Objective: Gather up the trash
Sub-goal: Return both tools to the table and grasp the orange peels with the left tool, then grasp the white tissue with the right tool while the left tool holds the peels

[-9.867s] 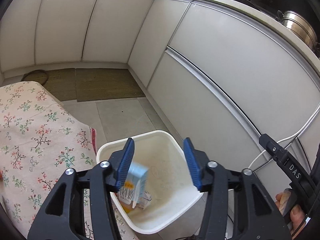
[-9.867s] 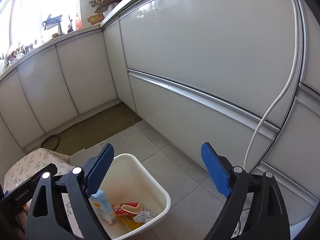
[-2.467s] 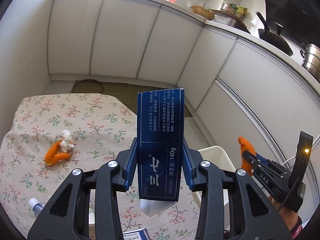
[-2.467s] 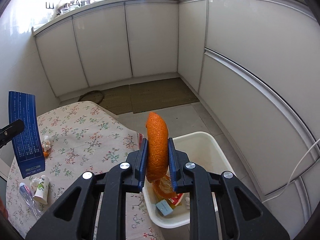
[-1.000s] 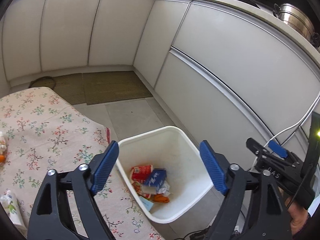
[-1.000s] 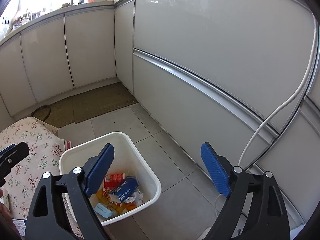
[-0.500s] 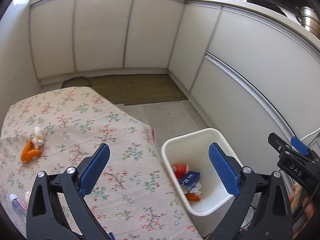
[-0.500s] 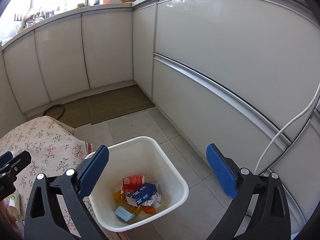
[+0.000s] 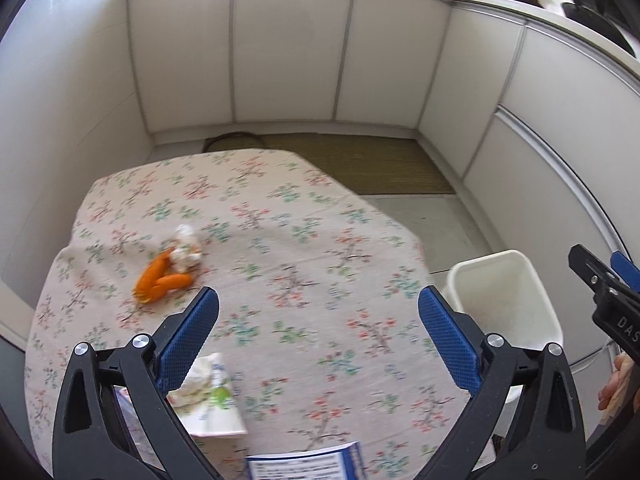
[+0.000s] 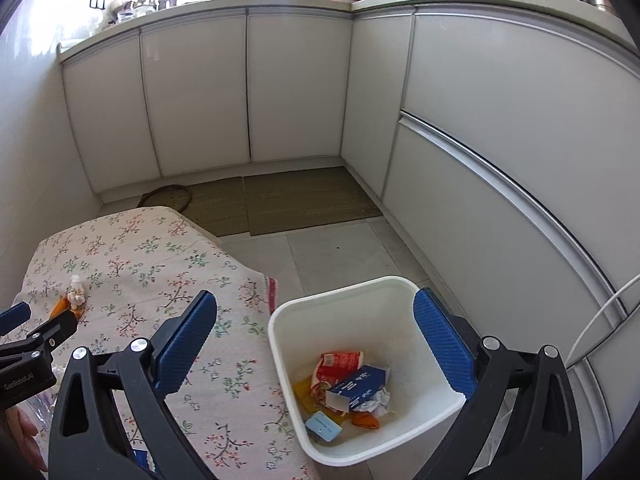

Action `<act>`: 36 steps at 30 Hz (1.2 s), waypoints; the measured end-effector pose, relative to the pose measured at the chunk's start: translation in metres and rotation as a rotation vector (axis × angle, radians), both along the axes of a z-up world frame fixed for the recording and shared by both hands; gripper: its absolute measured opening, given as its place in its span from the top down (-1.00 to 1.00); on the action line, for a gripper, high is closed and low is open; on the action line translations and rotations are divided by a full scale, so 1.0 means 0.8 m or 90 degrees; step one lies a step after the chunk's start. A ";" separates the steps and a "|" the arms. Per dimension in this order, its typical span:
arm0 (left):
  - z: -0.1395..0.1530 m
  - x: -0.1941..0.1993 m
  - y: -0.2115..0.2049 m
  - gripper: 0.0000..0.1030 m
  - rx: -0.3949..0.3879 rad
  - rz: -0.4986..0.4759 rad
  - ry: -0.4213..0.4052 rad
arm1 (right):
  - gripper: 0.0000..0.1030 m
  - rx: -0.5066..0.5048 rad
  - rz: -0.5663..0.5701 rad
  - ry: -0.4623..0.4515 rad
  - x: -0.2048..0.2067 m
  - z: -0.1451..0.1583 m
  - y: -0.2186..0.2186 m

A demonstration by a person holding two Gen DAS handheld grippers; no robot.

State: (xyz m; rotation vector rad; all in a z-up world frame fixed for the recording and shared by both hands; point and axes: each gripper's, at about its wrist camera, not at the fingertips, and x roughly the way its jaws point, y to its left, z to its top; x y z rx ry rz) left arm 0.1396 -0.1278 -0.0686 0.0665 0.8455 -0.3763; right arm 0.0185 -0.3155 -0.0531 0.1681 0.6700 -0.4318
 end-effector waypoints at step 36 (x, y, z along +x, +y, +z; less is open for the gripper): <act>-0.151 0.182 0.147 0.49 0.109 -0.061 0.188 | -0.86 -0.010 0.225 0.127 0.126 -0.067 0.169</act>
